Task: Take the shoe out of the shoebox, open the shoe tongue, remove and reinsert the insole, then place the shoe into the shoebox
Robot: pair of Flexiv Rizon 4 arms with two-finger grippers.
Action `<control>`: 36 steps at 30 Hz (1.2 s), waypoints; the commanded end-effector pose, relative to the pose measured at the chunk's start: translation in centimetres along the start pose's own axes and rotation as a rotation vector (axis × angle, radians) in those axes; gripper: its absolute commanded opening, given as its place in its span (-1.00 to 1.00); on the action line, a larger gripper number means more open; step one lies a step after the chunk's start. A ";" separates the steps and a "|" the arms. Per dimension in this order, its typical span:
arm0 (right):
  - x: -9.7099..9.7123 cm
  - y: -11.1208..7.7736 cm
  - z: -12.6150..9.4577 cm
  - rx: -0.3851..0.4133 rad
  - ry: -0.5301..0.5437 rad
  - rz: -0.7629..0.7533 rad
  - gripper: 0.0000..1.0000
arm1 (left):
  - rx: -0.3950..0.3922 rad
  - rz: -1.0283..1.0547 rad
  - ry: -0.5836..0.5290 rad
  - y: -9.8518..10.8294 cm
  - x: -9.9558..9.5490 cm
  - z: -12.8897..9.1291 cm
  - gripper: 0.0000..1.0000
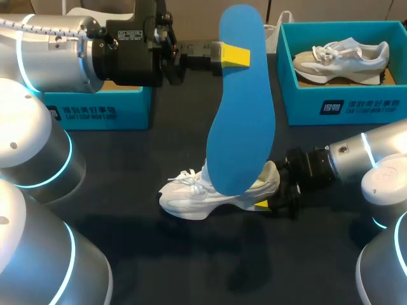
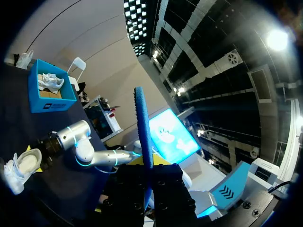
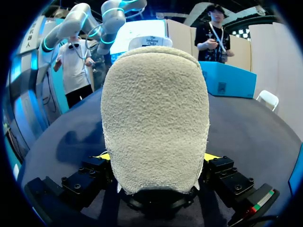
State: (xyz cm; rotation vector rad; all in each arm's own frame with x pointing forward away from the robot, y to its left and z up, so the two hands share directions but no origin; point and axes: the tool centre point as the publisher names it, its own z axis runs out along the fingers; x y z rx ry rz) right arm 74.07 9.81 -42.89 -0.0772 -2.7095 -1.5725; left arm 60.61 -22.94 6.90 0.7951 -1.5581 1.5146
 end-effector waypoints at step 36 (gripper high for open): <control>0.2 3.6 -6.2 0.366 -0.007 0.016 1.00 | -0.001 0.000 -0.002 -0.1 0.0 0.2 -1.00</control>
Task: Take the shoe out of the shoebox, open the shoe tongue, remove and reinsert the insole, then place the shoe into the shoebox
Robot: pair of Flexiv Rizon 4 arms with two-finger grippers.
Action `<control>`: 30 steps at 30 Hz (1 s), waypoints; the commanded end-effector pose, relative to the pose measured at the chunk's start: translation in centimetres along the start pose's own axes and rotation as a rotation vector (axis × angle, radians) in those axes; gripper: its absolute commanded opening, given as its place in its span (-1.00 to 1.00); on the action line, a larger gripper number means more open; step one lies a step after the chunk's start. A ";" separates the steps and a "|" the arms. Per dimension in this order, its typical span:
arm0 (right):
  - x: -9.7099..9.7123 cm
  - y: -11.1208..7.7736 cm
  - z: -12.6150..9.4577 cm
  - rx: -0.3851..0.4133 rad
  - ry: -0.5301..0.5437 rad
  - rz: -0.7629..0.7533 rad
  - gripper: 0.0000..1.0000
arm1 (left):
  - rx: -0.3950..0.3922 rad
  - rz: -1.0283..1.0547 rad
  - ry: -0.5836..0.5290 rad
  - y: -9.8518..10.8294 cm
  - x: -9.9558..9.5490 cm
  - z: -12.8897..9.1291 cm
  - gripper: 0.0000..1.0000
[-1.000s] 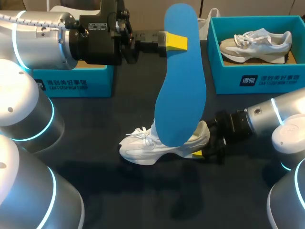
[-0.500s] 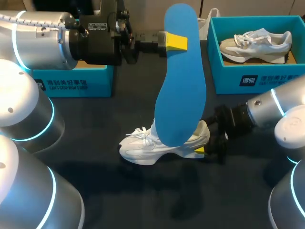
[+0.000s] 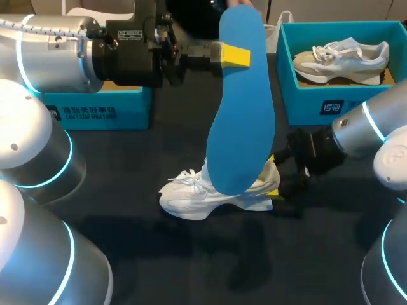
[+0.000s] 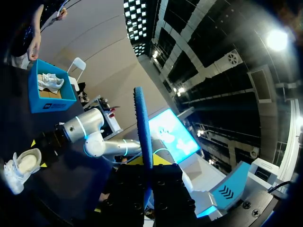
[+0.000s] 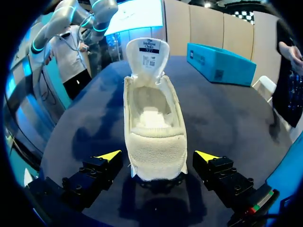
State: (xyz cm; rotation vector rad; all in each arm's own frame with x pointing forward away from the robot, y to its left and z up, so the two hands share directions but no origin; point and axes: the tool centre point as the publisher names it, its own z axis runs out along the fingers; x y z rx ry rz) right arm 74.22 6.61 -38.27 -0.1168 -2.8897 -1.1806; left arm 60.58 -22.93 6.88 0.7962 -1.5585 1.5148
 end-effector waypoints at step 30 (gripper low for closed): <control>0.7 2.1 -3.5 0.206 -0.072 -0.013 1.00 | -0.001 0.000 -0.001 -0.1 0.0 0.2 -1.00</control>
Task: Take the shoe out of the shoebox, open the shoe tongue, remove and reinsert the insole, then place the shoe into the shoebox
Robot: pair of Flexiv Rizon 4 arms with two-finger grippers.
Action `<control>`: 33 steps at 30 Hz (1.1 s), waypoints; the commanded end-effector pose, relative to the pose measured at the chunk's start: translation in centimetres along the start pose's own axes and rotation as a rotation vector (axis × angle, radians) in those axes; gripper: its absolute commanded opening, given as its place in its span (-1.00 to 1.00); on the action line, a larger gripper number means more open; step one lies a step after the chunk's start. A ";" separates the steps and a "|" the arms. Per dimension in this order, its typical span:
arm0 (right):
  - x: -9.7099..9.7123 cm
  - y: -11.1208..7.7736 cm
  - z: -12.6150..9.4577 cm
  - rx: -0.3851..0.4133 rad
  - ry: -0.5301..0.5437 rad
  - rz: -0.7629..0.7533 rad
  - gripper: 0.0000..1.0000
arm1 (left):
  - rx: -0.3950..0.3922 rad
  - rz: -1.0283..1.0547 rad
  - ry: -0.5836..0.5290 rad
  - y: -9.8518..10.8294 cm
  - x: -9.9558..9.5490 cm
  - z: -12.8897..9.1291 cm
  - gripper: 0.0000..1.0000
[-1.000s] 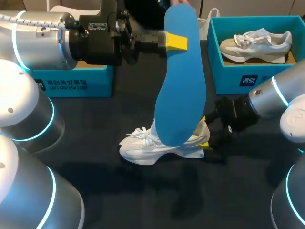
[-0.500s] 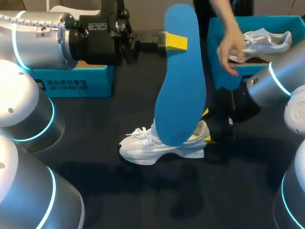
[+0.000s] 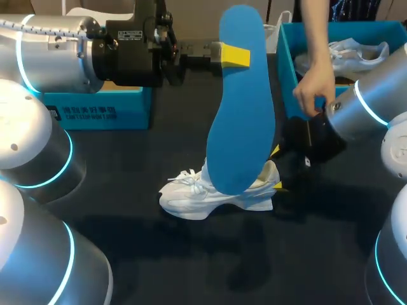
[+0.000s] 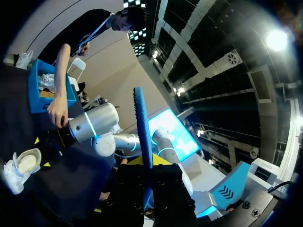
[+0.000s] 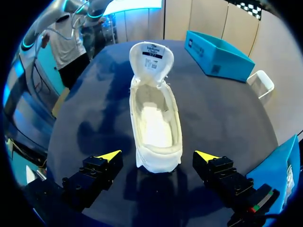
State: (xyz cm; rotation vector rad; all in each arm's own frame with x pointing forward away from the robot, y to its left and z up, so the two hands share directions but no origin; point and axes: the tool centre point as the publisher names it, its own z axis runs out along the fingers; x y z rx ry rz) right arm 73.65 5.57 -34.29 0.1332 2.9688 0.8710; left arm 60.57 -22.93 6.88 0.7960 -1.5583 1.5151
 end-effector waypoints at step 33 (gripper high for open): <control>-1.5 1.9 -1.8 0.190 -0.019 -0.036 1.00 | -0.002 0.000 -0.001 -0.1 0.0 0.2 -1.00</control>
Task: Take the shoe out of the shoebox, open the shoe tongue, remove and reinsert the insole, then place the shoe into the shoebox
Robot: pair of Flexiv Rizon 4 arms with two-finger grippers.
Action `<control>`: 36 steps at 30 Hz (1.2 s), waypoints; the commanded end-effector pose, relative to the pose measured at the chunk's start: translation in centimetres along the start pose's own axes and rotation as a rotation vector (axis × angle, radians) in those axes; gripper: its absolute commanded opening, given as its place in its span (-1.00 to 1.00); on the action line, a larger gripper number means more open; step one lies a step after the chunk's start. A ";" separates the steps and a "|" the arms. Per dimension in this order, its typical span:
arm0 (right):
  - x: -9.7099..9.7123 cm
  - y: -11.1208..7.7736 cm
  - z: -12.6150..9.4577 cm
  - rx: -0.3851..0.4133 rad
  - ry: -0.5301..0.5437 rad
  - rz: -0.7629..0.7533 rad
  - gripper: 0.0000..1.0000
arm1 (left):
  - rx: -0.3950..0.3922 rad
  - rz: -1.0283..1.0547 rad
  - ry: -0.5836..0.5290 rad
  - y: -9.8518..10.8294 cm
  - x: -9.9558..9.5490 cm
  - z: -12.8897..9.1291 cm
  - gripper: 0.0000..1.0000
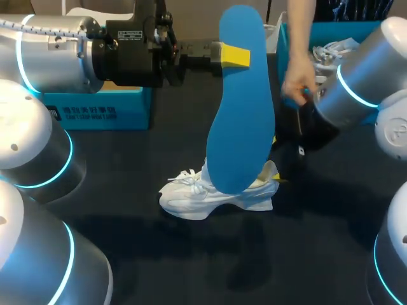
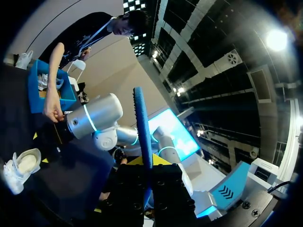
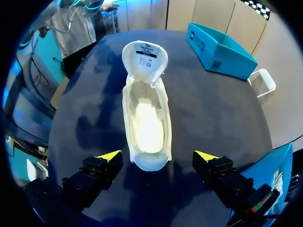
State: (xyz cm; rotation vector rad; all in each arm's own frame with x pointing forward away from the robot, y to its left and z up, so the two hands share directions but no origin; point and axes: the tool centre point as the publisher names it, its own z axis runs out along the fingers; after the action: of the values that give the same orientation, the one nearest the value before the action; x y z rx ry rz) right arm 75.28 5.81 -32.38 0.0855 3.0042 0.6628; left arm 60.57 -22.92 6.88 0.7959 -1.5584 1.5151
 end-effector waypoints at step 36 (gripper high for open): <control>1.1 1.8 -0.3 0.112 -0.009 -0.079 1.00 | -0.002 0.000 -0.001 -0.1 0.0 0.2 -1.00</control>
State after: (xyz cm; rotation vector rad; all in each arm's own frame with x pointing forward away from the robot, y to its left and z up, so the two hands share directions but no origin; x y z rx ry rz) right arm 74.26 7.27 -31.34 -0.0261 3.0166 0.4924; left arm 60.57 -22.92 6.88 0.7958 -1.5581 1.5153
